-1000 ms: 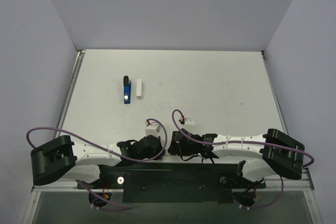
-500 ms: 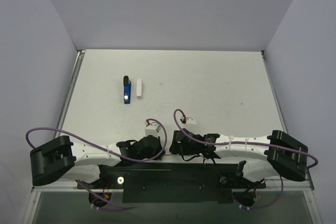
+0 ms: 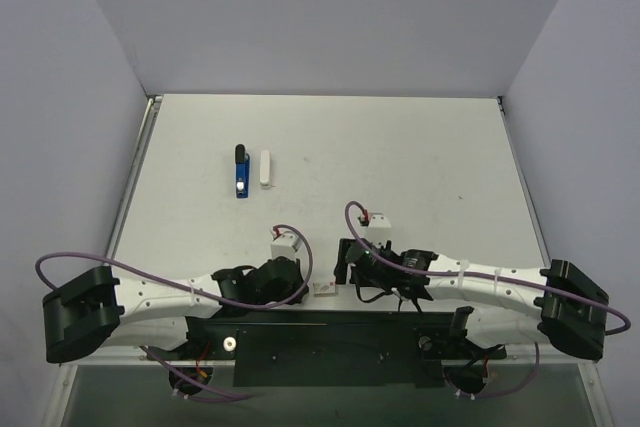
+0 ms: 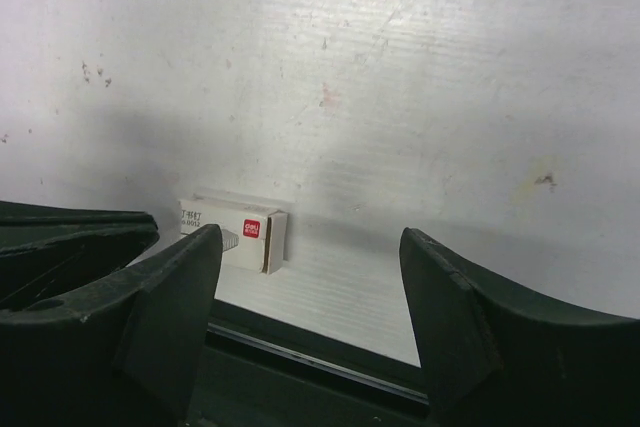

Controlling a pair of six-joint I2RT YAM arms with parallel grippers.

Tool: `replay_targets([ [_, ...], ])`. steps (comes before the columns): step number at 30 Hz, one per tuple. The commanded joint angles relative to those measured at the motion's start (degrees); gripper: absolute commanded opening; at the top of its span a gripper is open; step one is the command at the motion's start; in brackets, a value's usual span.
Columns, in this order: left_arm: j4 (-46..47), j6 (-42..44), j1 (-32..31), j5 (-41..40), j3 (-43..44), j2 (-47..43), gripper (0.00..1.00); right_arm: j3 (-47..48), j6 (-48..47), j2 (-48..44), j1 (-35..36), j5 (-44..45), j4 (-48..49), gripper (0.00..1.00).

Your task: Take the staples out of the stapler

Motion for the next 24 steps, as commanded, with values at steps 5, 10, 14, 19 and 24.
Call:
replay_targets([
  [5, -8.0, 2.4, -0.2, -5.5, 4.6, -7.2, 0.27, 3.6, -6.5, -7.1, -3.5, 6.2, -7.4, 0.75],
  [10, -11.2, 4.4, -0.1, -8.2, 7.0, -9.8, 0.49, 4.9, -9.3, -11.2, -5.5, 8.1, -10.6, 0.87],
  [14, -14.4, 6.3, -0.1, -11.3, 9.7, -12.1, 0.62, 6.0, -11.3, -13.9, -6.5, 10.0, -12.3, 0.96],
  [19, -17.9, 8.2, -0.1, -15.1, 12.7, -15.2, 0.8, 7.8, -13.5, -16.3, -7.6, 12.1, -13.9, 0.98],
  [24, -19.8, 10.4, 0.0, -18.0, 14.8, -17.8, 0.85, 11.2, -14.9, -17.0, -7.6, 13.6, -16.0, 0.99],
])
